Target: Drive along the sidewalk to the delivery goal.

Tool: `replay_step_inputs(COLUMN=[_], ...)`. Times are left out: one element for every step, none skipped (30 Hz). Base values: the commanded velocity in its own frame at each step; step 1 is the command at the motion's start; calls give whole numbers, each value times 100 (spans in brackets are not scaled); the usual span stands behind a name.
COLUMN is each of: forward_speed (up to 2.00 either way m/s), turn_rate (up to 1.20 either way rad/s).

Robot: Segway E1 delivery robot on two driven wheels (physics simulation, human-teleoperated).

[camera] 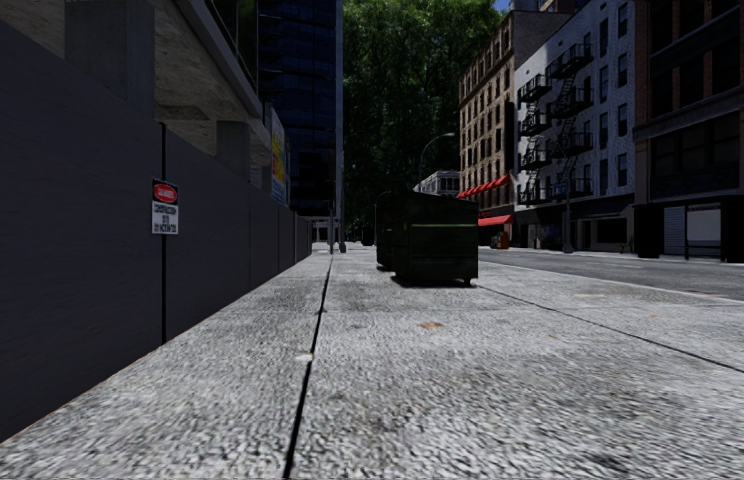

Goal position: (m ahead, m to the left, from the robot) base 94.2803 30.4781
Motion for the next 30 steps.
replay_step_inputs(forward_speed=[200,200,200,200,200,200,200,200,200,200,200,200,200,200,200,200,200,200,200,200,200,200,200,200,200,200,200,200,200,200], turn_rate=[0,0,0,0,0,0,0,0,0,0,0,0,0,0,0,0,0,2,6,6,10,17,23,23,25,25,25,25,25,25])
